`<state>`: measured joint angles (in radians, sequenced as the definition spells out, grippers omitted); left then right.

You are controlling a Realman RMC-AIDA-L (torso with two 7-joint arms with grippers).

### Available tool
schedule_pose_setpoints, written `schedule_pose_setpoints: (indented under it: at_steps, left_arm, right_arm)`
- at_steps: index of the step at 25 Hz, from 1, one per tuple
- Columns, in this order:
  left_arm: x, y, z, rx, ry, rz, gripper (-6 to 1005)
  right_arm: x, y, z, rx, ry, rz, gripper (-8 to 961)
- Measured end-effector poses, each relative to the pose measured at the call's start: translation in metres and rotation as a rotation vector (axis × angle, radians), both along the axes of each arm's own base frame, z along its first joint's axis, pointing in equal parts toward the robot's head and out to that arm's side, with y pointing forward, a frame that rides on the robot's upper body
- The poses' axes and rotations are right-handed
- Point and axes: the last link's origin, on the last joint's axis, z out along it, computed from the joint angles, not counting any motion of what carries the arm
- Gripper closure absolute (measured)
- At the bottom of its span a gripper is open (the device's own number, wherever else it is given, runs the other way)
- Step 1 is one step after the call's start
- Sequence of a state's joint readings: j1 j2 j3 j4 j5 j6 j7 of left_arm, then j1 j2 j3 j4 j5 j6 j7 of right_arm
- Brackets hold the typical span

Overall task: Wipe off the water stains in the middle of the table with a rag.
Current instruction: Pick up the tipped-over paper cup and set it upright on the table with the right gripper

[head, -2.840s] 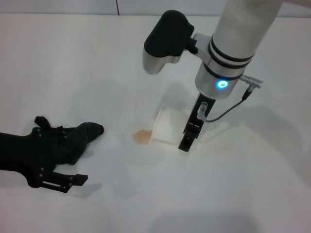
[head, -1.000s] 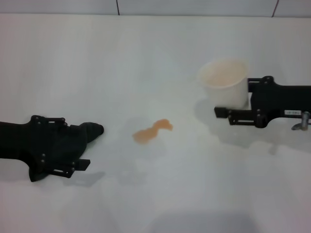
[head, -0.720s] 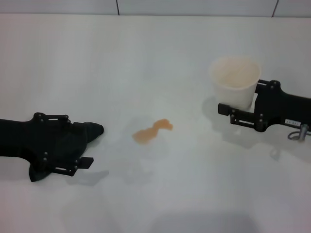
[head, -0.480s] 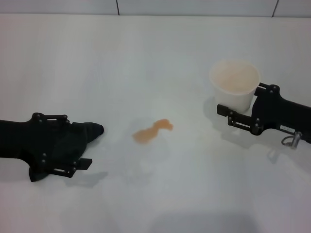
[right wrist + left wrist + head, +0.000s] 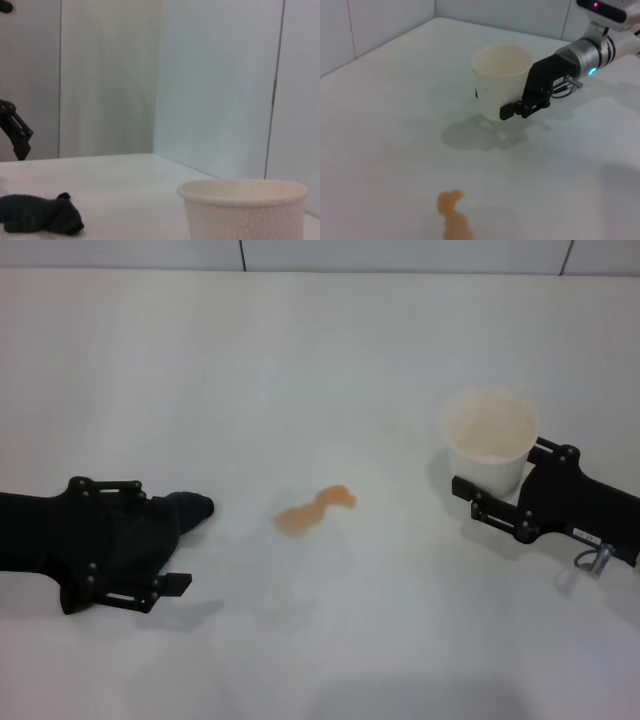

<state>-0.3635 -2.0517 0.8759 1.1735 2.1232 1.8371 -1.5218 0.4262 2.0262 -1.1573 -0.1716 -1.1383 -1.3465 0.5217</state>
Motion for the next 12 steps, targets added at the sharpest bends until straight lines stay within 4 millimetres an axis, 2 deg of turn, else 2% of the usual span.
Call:
schedule_pose_setpoints:
  at_steps: [12]
  left_arm:
    - [0.003,0.0,-0.001,-0.007,-0.005,-0.007,181]
  right_arm:
    - [0.017,-0.005,-0.011,-0.02,-0.066,-0.089,303]
